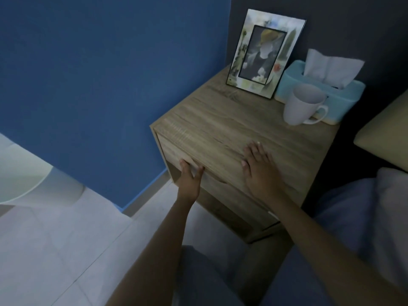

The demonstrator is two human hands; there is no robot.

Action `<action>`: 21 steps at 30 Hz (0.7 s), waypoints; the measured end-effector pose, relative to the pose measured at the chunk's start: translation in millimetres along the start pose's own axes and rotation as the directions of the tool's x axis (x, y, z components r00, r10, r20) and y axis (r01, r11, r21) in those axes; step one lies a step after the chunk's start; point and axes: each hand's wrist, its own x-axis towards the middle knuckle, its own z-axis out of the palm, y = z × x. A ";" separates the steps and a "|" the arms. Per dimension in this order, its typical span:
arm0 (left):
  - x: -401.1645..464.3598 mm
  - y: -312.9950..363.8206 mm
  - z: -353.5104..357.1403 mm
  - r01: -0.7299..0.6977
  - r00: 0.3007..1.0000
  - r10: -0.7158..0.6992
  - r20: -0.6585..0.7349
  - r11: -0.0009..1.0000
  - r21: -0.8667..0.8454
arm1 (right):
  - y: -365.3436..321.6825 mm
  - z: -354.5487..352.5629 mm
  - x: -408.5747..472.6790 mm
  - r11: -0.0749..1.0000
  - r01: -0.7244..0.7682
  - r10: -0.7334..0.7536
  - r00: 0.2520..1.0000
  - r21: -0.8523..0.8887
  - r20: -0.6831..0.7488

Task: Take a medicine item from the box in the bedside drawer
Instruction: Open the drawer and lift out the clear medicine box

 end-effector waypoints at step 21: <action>-9.0 -0.3 -10.5 0.102 0.994 -0.107 -0.021 0.980 -0.171 | 1.7 -1.3 0.3 0.999 -0.009 0.008 1.000 0.050 0.006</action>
